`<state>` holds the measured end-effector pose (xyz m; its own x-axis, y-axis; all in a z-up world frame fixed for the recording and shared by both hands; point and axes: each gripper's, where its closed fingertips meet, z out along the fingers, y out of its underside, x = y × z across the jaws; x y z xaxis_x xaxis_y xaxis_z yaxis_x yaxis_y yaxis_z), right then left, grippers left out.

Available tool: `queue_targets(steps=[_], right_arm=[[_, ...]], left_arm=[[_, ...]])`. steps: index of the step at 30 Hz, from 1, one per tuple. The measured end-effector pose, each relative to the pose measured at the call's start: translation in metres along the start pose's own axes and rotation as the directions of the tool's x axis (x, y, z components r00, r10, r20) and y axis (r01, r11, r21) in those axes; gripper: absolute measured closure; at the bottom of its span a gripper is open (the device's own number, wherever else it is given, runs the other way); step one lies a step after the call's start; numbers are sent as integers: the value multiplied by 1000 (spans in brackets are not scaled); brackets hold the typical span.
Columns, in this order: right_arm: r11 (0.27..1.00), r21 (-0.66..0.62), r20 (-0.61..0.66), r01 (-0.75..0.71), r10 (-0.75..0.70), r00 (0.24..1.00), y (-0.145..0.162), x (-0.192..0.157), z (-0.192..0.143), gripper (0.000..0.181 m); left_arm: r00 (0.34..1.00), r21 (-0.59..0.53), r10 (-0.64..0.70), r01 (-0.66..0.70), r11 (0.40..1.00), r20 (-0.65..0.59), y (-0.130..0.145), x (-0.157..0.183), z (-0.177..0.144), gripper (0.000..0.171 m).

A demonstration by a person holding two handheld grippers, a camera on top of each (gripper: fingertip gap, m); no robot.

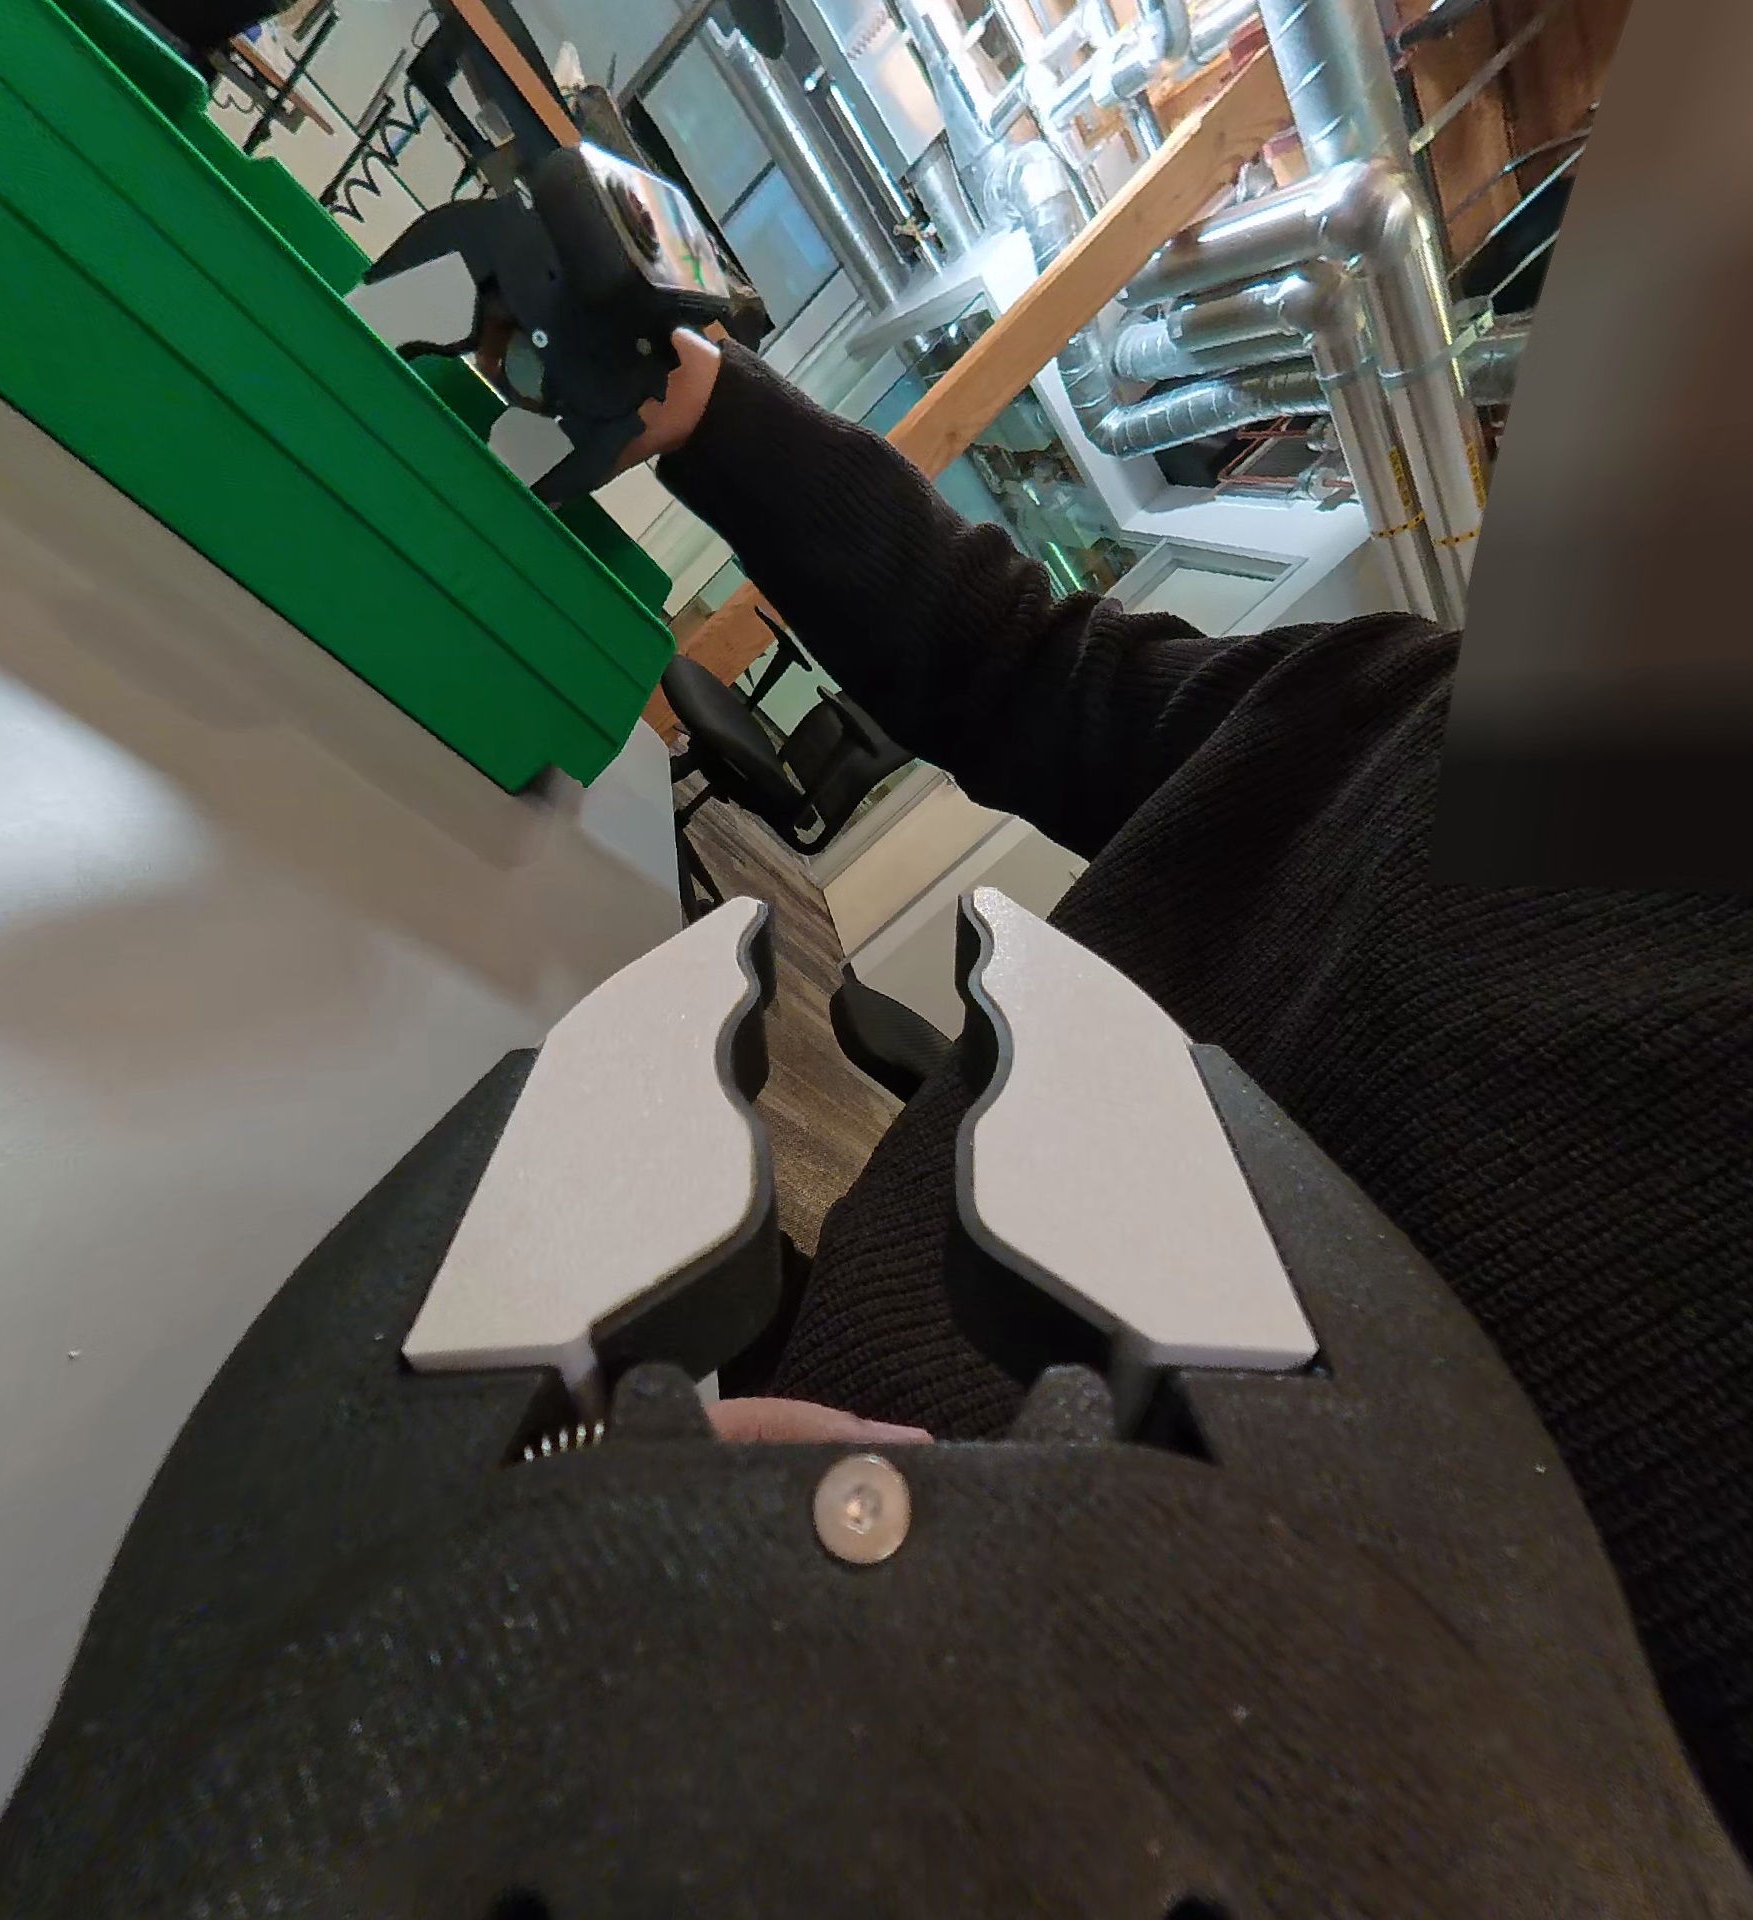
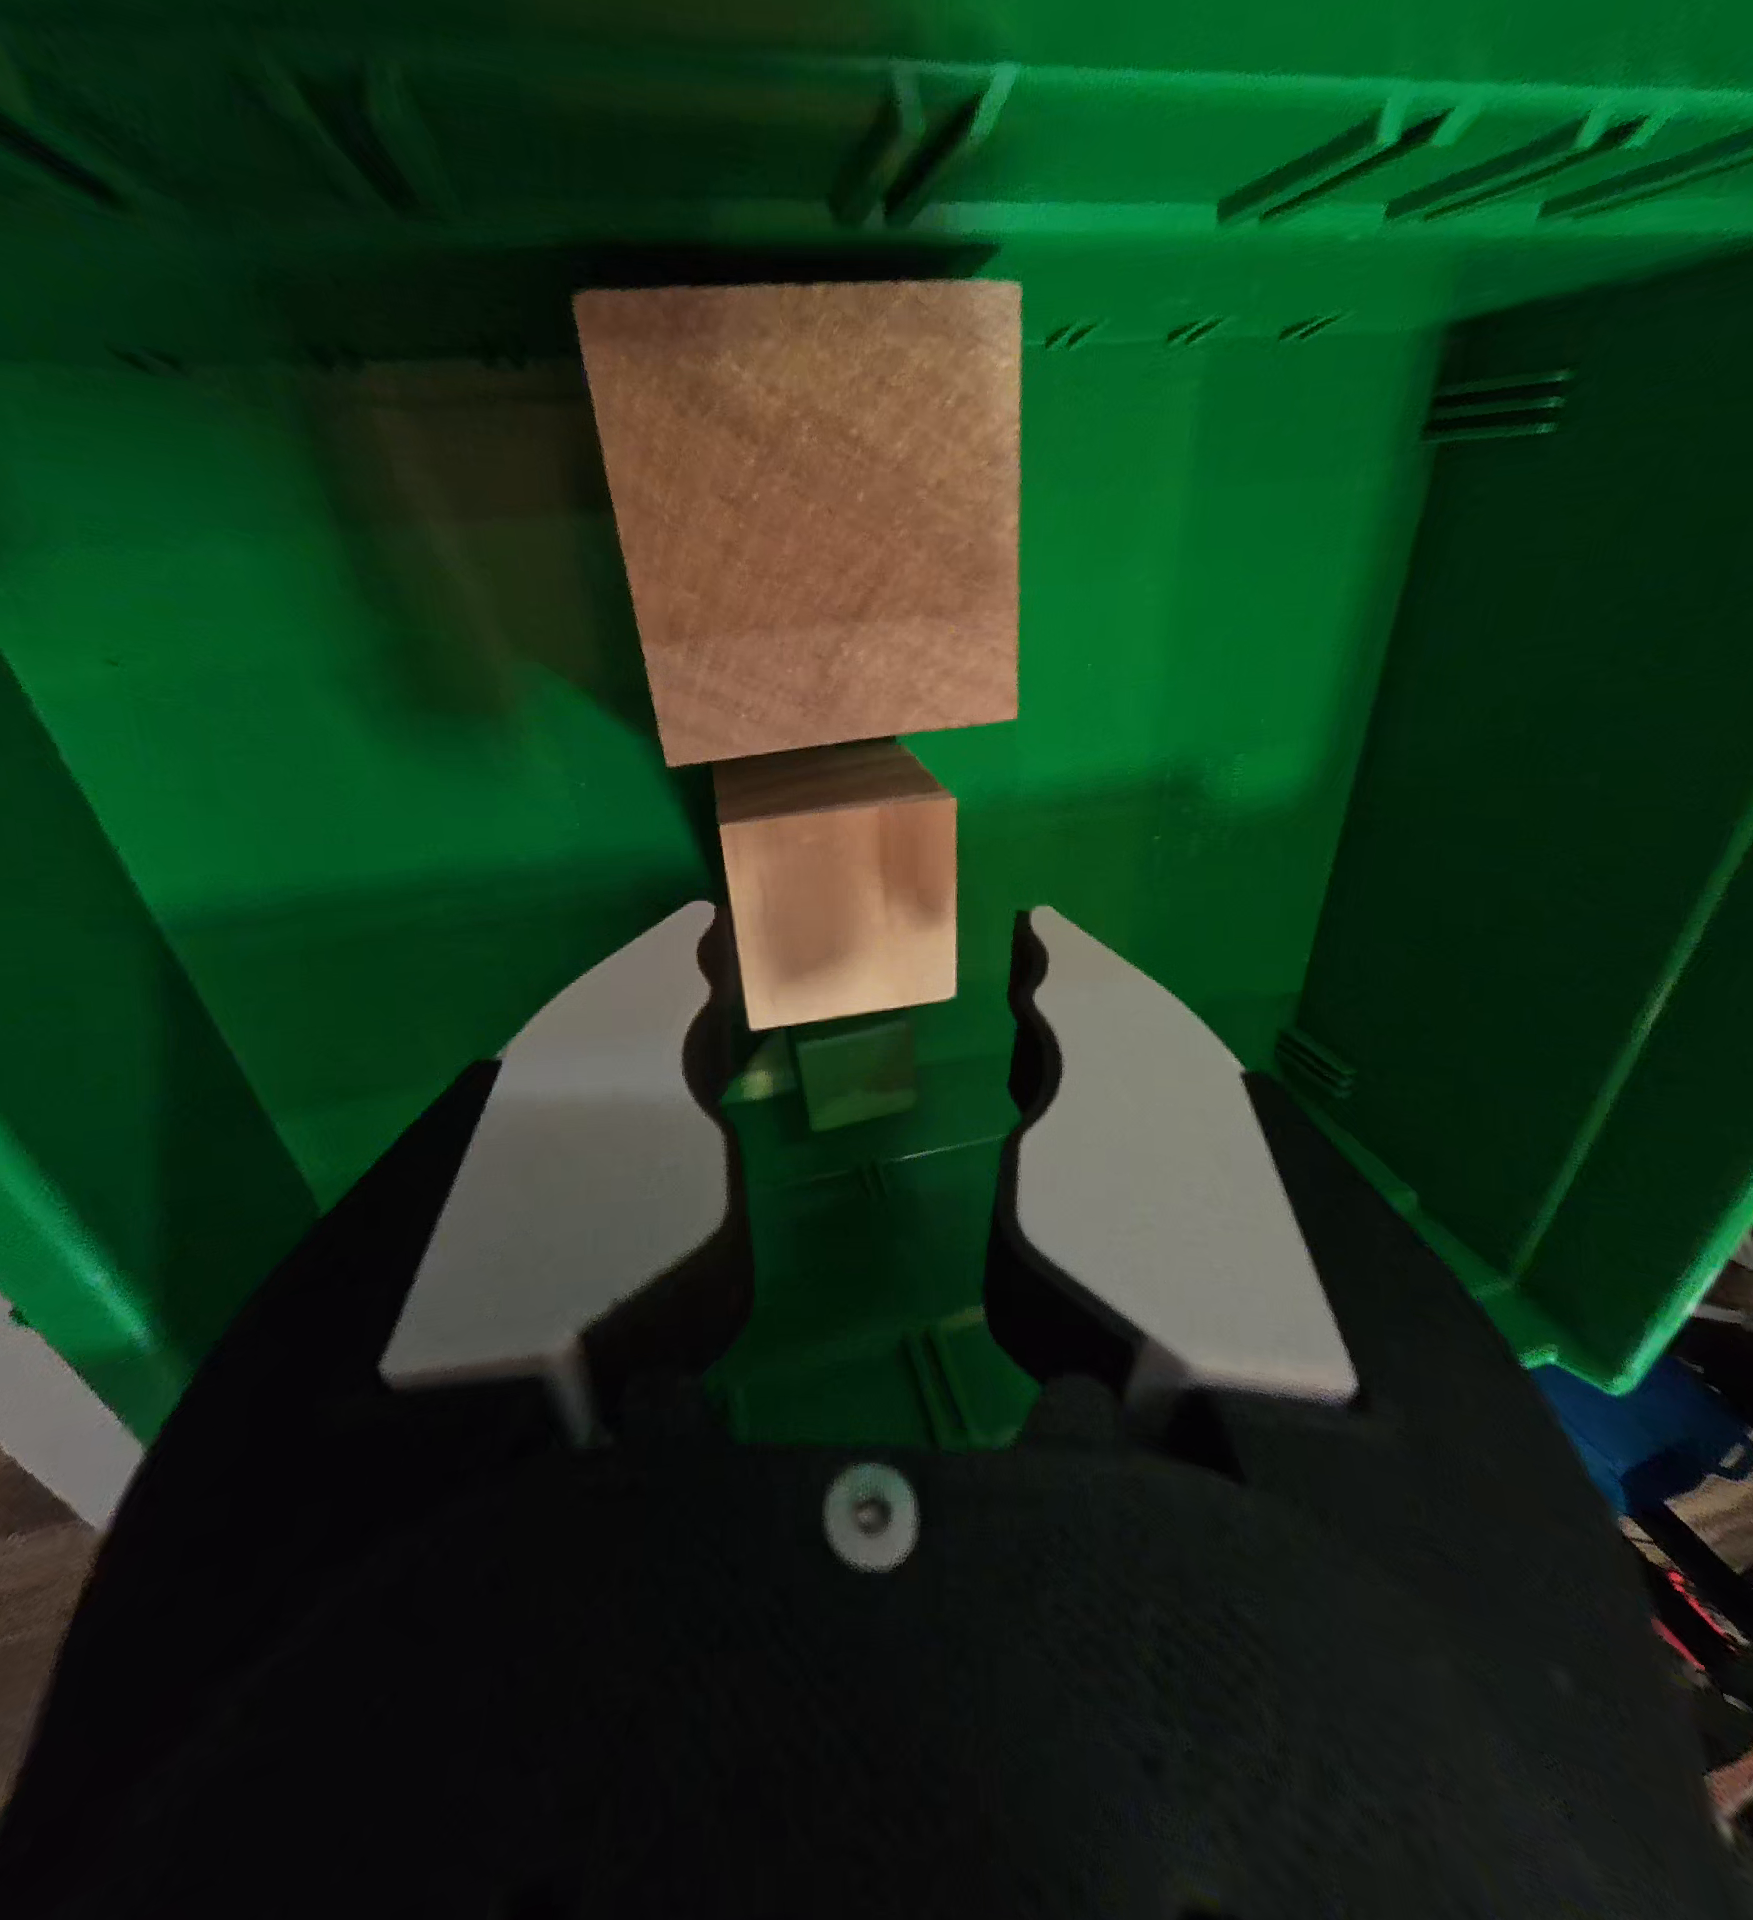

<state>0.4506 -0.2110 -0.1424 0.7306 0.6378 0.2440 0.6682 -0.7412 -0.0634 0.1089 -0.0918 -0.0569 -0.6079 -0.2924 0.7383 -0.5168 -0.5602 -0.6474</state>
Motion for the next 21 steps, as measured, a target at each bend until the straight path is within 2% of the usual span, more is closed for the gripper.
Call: queue_targets(steps=[3, 5, 6, 8, 11, 12, 14, 15, 16, 18, 19, 21], right_arm=[[998, 45, -25, -41, 43, 999, -4, 5, -14, 128], [987, 132, -70, -96, 105, 992, -15, 11, -34, 131], [965, 228, -86, -131, 154, 984, -30, 13, -50, 134], [872, 446, -82, -201, 263, 961, -67, 10, -90, 134], [654, 707, 2, -270, 380, 925, -126, -12, -150, 120], [532, 791, 79, -301, 399, 913, -150, -25, -169, 111], [194, 899, 314, -393, 341, 886, -198, -54, -209, 96], [16, 892, 429, -451, 283, 858, -217, -65, -223, 97], [-124, 854, 521, -506, 227, 823, -233, -73, -227, 95], [-261, 762, 640, -592, 164, 751, -261, -83, -207, 94], [-293, 716, 689, -633, 154, 708, -274, -86, -189, 95], [-287, 602, 795, -745, 127, 593, -304, -99, -151, 102]], left_arm=[[1000, 0, 6, -6, 1000, -2, -1, 2, 0, 138], [1000, -4, 11, -11, 1000, -6, -1, 4, 0, 138], [1000, -9, 16, -16, 1000, -6, 0, 4, 0, 138], [1000, -20, 31, -31, 999, 1, 1, 5, 0, 138], [998, -25, 59, -59, 998, 11, 0, 8, 0, 136], [998, -24, 66, -66, 998, 19, -1, 9, -1, 133], [997, -23, 73, -72, 997, 34, -11, 14, -4, 114], [995, -21, 92, -92, 996, 40, -20, 20, -8, 109], [989, -8, 130, -130, 991, 75, -34, 25, -15, 106], [946, 51, 225, -243, 969, 232, -72, 31, -42, 102], [908, 85, 258, -301, 950, 329, -93, 35, -62, 102], [811, 121, 295, -405, 906, 505, -130, 45, -114, 99]])
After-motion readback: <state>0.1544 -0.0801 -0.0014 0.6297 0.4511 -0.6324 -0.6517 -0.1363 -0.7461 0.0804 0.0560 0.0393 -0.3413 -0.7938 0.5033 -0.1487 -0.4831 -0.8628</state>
